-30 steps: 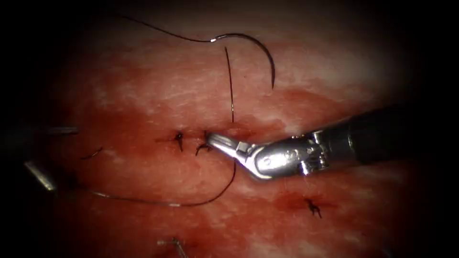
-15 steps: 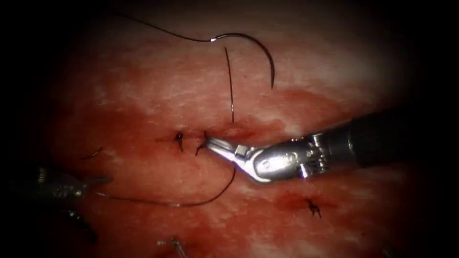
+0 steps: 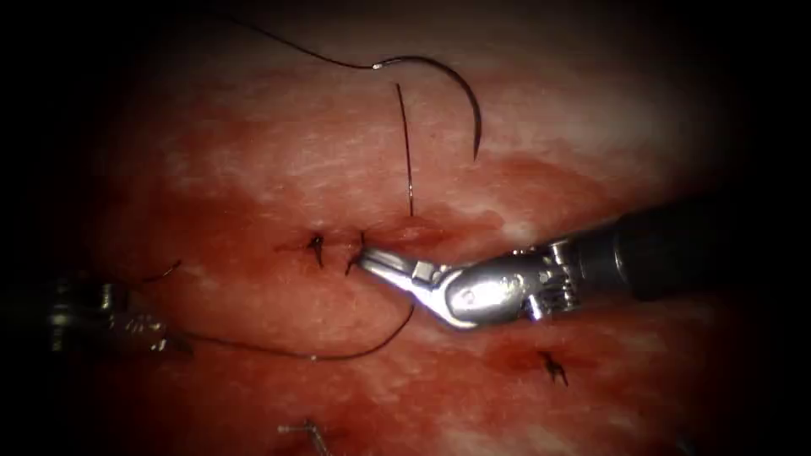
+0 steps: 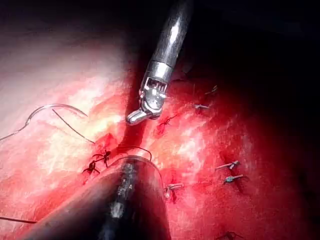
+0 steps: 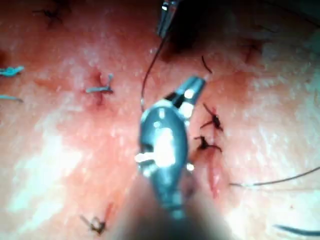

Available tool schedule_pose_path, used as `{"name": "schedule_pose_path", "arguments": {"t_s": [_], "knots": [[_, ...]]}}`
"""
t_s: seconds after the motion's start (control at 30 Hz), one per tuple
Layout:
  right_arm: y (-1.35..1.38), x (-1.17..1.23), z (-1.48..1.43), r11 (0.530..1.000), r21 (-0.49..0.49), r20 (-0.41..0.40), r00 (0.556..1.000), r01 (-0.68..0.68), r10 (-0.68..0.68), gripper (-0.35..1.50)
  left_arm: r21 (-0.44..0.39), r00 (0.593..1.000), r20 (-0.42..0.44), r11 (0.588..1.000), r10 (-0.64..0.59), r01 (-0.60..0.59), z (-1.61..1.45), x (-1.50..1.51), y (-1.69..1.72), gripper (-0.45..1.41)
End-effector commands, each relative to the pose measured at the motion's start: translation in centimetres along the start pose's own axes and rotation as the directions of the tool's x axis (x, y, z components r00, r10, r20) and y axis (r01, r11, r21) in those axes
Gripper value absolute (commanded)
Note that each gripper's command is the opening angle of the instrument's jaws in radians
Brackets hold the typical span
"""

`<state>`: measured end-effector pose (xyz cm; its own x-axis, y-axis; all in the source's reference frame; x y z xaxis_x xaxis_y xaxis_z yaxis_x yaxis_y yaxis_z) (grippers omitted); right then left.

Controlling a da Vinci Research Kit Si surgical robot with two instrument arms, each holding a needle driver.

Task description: Wound Closure

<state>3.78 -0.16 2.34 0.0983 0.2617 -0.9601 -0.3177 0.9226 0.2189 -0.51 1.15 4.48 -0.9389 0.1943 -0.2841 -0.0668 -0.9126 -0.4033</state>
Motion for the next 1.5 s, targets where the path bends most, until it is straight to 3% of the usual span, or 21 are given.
{"name": "schedule_pose_path", "arguments": {"t_s": [0.03,0.17,0.27,0.33,0.53,0.63,0.83,0.87,0.9,1.03,1.2,1.27,1.3,1.37,1.5], "knots": [[-0.06,-0.05,0.03,1.0,0.001,0.0,1.0,-0.001,0.001,0.36,-0.007,1.0,-0.001,1.0,-0.001,0.001,0.04,0.02,0.02,-0.45],[-0.07,-0.01,0.02,1.0,0.002,0.0,1.0,-0.003,0.003,0.36,-0.015,1.0,0.001,1.0,-0.005,0.005,-0.05,0.06,0.05,-0.45],[-0.08,-0.01,0.01,1.0,0.002,0.0,1.0,-0.003,0.003,0.36,0.013,0.995,-0.062,0.997,-0.075,0.075,-0.15,0.15,0.03,-0.43],[-0.07,-0.01,0.01,1.0,0.002,0.001,1.0,-0.003,0.003,0.38,0.046,0.989,-0.105,0.993,-0.1,0.106,-0.27,0.21,0.07,0.2],[-0.07,-0.02,0.01,1.0,0.002,0.001,1.0,-0.002,0.002,0.38,0.04,0.989,-0.106,0.993,-0.104,0.109,-0.45,0.3,0.11,0.61],[-0.07,-0.02,0.02,1.0,0.001,0.001,1.0,-0.002,0.002,0.38,0.046,0.99,-0.106,0.994,-0.089,0.095,-0.31,0.23,0.06,0.61],[-0.08,-0.02,0.02,1.0,0.001,0.001,1.0,-0.002,0.002,0.39,0.024,0.999,0.005,0.999,-0.038,0.038,0.12,0.02,0.04,0.41],[-0.08,-0.02,0.02,1.0,0.001,0.001,1.0,-0.002,0.002,0.39,0.01,0.999,0.016,0.999,-0.03,0.03,0.18,-0.02,0.04,0.27],[-0.08,-0.02,0.02,1.0,0.001,0.001,1.0,-0.002,0.002,0.41,-0.044,1.0,0.029,0.999,-0.004,0.005,0.28,-0.09,0.03,-0.45],[-0.08,-0.01,0.02,1.0,0.001,0.001,1.0,-0.002,0.002,0.41,-0.119,0.998,0.055,0.992,0.043,-0.036,0.14,-0.13,0.03,-0.45],[-0.1,0.04,0.01,1.0,0.012,0.009,1.0,-0.003,0.003,0.53,-0.072,0.998,0.012,0.996,0.056,-0.055,-0.08,0.01,-0.07,-0.45],[-0.11,0.13,-0.05,0.999,0.044,0.043,0.999,-0.003,0.001,0.7,-0.056,0.998,-0.005,0.997,0.06,-0.061,-0.06,0.14,-0.07,-0.45],[-0.13,0.26,-0.11,0.997,0.076,0.094,0.996,-0.004,-0.003,0.96,-0.049,0.998,-0.006,0.997,0.063,-0.064,-0.01,0.24,-0.06,-0.45],[-0.17,0.37,-0.15,0.995,0.1,0.134,0.991,-0.03,0.016,1.15,-0.05,0.998,-0.015,0.996,0.069,-0.07,0.07,0.37,-0.07,-0.45],[-0.38,0.62,-0.17,0.987,0.156,0.246,0.969,-0.04,0.0,1.23,-0.043,0.996,-0.033,0.996,0.082,-0.083,0.24,0.71,-0.15,-0.45]]}}
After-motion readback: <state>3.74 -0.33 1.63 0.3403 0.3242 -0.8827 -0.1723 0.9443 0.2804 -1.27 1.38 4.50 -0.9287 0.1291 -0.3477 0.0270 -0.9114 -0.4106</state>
